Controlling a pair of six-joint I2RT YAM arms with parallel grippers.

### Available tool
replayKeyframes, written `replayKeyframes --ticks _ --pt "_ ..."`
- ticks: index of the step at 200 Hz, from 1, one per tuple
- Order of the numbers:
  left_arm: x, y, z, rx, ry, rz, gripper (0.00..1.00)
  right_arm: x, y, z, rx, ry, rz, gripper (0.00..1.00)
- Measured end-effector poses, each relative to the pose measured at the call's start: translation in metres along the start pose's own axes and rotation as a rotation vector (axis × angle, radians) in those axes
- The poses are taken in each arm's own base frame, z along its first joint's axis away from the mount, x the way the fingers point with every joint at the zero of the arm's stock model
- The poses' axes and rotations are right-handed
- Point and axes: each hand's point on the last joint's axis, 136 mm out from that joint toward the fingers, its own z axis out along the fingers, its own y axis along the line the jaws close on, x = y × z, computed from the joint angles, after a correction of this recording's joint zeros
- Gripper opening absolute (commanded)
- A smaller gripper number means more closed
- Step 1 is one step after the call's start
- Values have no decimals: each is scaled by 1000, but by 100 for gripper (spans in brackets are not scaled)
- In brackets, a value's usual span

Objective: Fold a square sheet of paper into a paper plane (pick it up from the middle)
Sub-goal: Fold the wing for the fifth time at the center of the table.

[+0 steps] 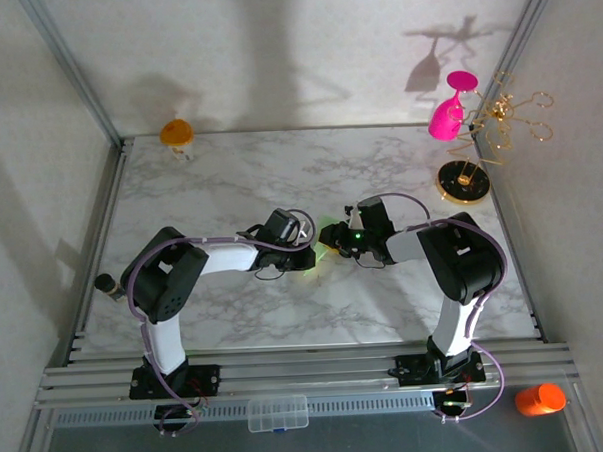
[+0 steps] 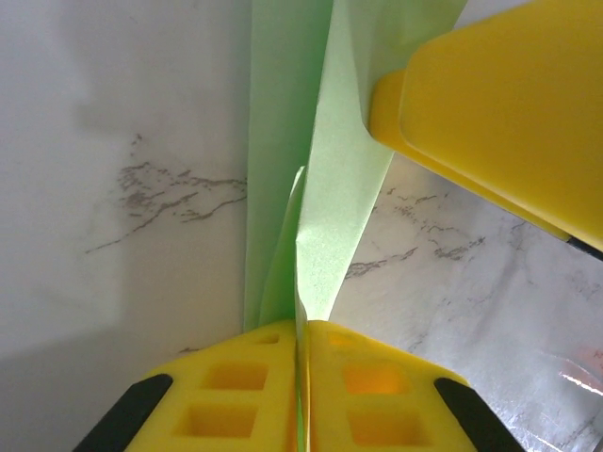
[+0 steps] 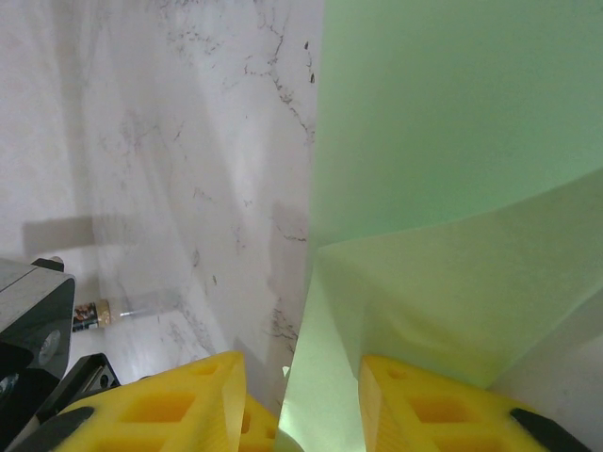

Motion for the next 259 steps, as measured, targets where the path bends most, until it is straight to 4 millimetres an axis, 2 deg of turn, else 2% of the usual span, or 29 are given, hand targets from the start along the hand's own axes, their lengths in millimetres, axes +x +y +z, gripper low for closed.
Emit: replayKeyframes --ticks 35,102,166,259 --pt "0 0 0 -2 -1 0 10 -1 3 -1 -7 -3 -6 38" --pt "0 0 0 -3 -2 0 9 -6 24 -14 -36 -40 -46 37" --pt "-1 1 0 -8 -6 1 10 12 20 -5 1 4 -36 34" --pt "-2 1 0 -9 -10 2 13 20 2 4 42 38 8 34"
